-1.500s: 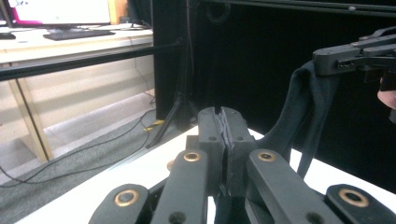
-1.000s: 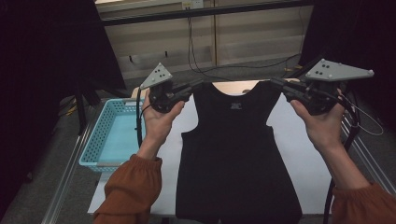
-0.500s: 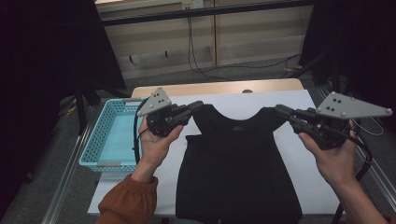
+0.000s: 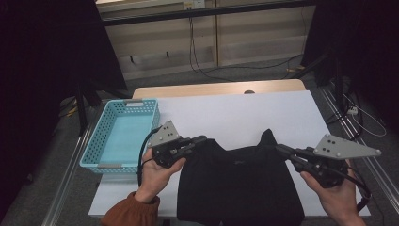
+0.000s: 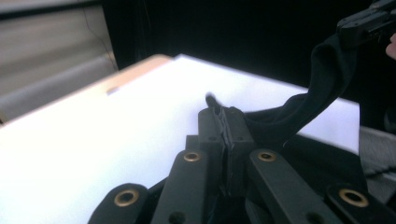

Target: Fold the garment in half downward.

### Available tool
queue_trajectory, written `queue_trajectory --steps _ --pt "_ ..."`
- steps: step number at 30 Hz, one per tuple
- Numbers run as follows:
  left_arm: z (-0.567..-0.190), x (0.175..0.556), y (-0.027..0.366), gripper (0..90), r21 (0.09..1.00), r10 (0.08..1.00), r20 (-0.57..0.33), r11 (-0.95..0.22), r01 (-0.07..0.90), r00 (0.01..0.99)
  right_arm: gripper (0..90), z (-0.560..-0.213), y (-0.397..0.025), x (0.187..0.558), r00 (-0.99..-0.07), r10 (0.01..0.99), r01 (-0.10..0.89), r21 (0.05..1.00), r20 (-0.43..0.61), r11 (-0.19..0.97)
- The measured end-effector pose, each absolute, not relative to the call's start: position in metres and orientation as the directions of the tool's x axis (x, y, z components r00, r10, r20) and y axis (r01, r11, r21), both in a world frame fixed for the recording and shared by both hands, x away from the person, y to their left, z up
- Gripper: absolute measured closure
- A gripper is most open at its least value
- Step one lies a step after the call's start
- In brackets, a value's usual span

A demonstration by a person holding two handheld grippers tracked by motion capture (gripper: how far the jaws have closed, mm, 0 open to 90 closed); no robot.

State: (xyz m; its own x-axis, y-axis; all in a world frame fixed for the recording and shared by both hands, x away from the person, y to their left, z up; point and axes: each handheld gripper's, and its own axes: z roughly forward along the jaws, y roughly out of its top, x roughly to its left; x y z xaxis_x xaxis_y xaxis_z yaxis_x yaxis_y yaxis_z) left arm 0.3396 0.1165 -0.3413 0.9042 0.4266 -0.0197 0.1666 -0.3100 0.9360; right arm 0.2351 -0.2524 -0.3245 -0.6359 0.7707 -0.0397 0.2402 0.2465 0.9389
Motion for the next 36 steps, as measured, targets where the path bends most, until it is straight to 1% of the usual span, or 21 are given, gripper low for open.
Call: queue_trajectory --steps 4,10,12,16,19,21,26,30,32,34,35,36 --pt "-0.359 0.331 0.118 88.4 0.916 0.414 -0.041 -0.348 0.199 0.909 89.0 -0.346 -0.254 0.228 -0.642 0.767 0.289 0.926 -0.001 0.243" --pt "-0.38 0.315 0.124 88.4 0.891 0.388 -0.048 -0.4 0.216 0.92 89.0 -0.371 -0.255 0.216 -0.652 0.756 0.342 0.91 0.052 0.233" --pt "-0.39 0.315 0.127 88.4 0.874 0.392 -0.07 -0.419 0.246 0.917 89.0 -0.38 -0.255 0.214 -0.652 0.756 0.363 0.9 0.059 0.243" --pt "-0.406 0.311 0.131 88.3 0.847 0.389 -0.09 -0.454 0.276 0.917 88.9 -0.398 -0.252 0.215 -0.665 0.743 0.404 0.874 0.077 0.271" --pt "-0.416 0.303 0.134 88.3 0.83 0.377 -0.106 -0.477 0.291 0.92 88.9 -0.403 -0.25 0.213 -0.686 0.722 0.412 0.865 0.087 0.287" --pt "-0.418 0.297 0.137 88.3 0.823 0.369 -0.109 -0.488 0.292 0.923 88.9 -0.408 -0.246 0.211 -0.701 0.709 0.414 0.852 0.075 0.32" --pt "-0.422 0.278 0.142 88.3 0.812 0.344 -0.123 -0.504 0.294 0.931 88.8 -0.422 -0.237 0.204 -0.732 0.675 0.44 0.816 0.085 0.374" --pt "-0.422 0.26 0.147 88.3 0.814 0.314 -0.14 -0.504 0.289 0.939 88.6 -0.426 -0.235 0.197 -0.737 0.668 0.451 0.809 0.1 0.377" --pt "-0.423 0.257 0.148 88.0 0.811 0.316 -0.143 -0.506 0.294 0.938 88.2 -0.429 -0.232 0.195 -0.74 0.666 0.459 0.795 0.095 0.396" --pt "-0.426 0.259 0.149 86.6 0.803 0.328 -0.147 -0.511 0.307 0.933 86.6 -0.431 -0.23 0.196 -0.742 0.664 0.459 0.791 0.091 0.405" --pt "-0.427 0.26 0.149 85.7 0.803 0.327 -0.149 -0.511 0.307 0.933 84.2 -0.432 -0.23 0.196 -0.74 0.666 0.462 0.788 0.089 0.407" --pt "-0.427 0.261 0.149 82.9 0.801 0.33 -0.148 -0.513 0.309 0.932 78.9 -0.432 -0.23 0.197 -0.738 0.669 0.462 0.787 0.086 0.409"
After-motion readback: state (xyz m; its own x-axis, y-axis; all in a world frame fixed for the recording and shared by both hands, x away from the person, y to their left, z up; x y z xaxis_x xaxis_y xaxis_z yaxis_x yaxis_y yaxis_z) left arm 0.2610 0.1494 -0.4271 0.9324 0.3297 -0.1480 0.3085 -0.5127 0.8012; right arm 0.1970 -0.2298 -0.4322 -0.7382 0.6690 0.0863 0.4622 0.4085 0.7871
